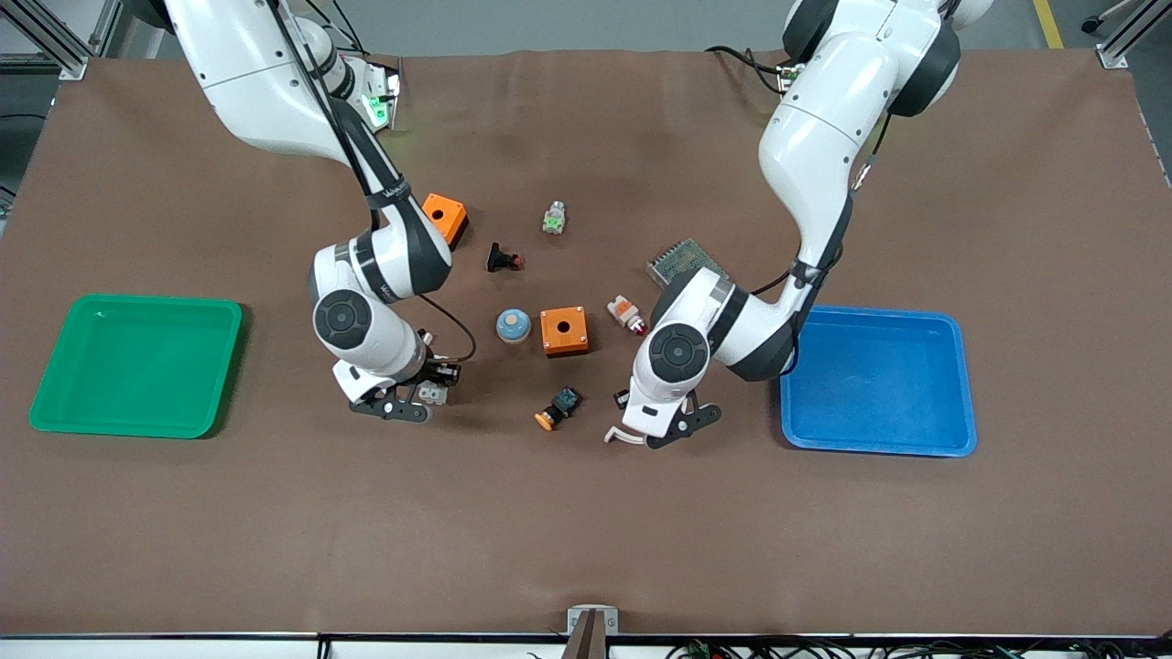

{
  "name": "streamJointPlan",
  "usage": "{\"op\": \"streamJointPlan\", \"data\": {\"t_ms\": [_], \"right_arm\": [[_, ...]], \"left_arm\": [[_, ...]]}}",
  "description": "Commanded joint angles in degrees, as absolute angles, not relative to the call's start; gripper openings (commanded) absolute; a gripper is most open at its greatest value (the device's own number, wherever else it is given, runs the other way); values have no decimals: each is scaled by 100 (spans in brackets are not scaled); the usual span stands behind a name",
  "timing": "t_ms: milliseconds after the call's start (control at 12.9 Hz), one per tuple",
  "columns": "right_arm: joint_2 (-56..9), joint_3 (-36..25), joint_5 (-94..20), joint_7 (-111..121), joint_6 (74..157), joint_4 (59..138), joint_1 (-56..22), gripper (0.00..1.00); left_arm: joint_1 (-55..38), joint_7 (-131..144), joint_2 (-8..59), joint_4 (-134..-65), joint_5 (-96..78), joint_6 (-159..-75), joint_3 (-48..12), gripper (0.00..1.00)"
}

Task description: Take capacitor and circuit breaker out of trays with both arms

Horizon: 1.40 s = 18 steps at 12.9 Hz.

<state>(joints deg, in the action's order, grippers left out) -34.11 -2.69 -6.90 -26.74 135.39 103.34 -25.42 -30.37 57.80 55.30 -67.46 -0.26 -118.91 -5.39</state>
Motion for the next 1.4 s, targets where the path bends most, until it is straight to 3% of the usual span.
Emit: {"op": "streamJointPlan", "data": {"t_ms": [0, 78, 233, 310, 388, 621, 776, 931, 1319], "right_arm": [[-3463, -334, -730, -2690, 13667, 10354, -2733, 3], [-3472, -334, -677, -2681, 13667, 10354, -2777, 4], [-3489, -334, -659, -2681, 13658, 10354, -2839, 5], [-3498, -334, -668, -2715, 13632, 10336, -2839, 22], [-3524, -343, -668, -2725, 13614, 10310, -2787, 99], [-3437, -421, -650, -2646, 13440, 10170, -2725, 100], [-3244, -719, -459, -2332, 12311, 9557, -2698, 100], [-3060, -1071, -431, -1594, 11010, 8932, -2594, 100], [-1997, -1203, -361, -703, 9714, 8877, -1715, 100]], "left_arm": [[-3094, 5801, 5608, -6548, -62, -11935, -448, 83], [-3068, 5827, 5538, -6565, -53, -11927, -448, 100], [-3033, 5827, 5257, -6635, -44, -11857, -404, 100], [-2937, 5818, 5073, -6653, -18, -11804, -404, 100], [-2814, 5810, 4906, -6662, 17, -11752, -413, 100], [-2612, 4865, 4116, -6960, 35, -10753, -413, 99], [-2287, 4248, 3467, -7275, 18, -10259, -439, 99], [-1822, 3476, 2580, -7959, -79, -10152, -475, 99], [-950, 2155, 609, -9850, -316, -10151, -475, 100]]}}
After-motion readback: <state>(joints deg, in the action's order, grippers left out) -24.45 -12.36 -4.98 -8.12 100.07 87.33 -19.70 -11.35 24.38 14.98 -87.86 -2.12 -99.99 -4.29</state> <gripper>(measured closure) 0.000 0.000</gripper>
